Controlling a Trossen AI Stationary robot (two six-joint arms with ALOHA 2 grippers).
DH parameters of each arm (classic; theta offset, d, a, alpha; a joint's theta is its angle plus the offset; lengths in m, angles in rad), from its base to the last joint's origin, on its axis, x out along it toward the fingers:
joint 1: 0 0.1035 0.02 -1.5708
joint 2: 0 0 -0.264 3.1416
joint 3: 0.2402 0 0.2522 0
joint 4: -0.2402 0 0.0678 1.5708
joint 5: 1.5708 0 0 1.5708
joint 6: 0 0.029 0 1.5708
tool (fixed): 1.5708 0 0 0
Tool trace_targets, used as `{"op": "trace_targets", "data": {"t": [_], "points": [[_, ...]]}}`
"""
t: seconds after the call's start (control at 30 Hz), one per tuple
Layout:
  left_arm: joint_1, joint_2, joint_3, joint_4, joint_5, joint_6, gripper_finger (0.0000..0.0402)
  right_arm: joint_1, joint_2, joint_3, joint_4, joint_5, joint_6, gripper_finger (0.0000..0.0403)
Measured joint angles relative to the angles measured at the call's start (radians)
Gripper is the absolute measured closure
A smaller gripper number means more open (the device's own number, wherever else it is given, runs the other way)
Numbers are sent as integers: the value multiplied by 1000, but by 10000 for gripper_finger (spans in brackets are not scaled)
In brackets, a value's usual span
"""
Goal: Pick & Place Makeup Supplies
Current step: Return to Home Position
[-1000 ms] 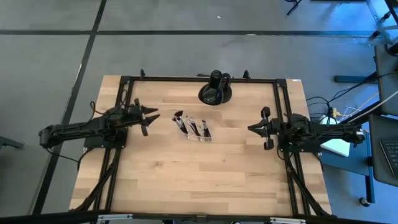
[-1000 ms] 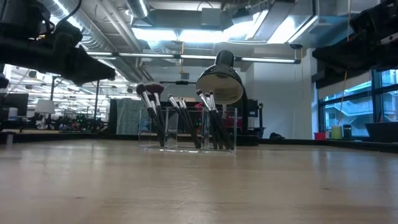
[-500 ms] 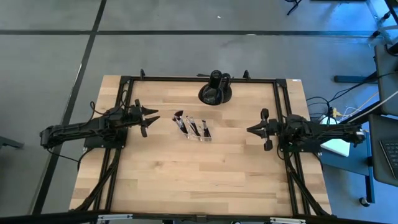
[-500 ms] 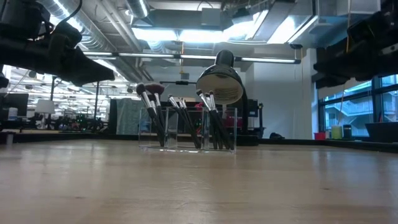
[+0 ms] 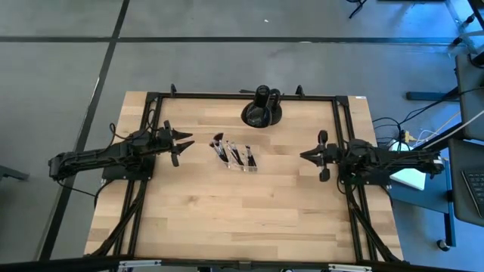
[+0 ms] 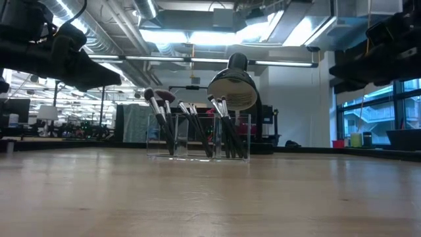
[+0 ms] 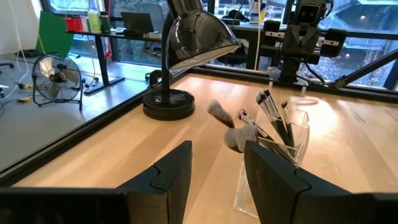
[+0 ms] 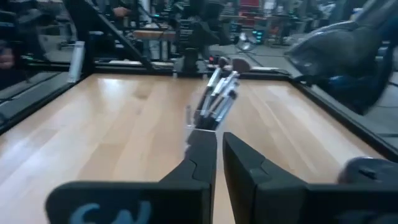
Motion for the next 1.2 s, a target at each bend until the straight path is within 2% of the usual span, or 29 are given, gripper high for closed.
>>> {"op": "trace_targets", "data": {"t": [0.13,1.2], "points": [[0,0,0,0,0,0,258,0,1,0,-4,52,-10,373],[0,0,0,0,0,-33,258,0,1,0,-4,53,-10,373]]}}
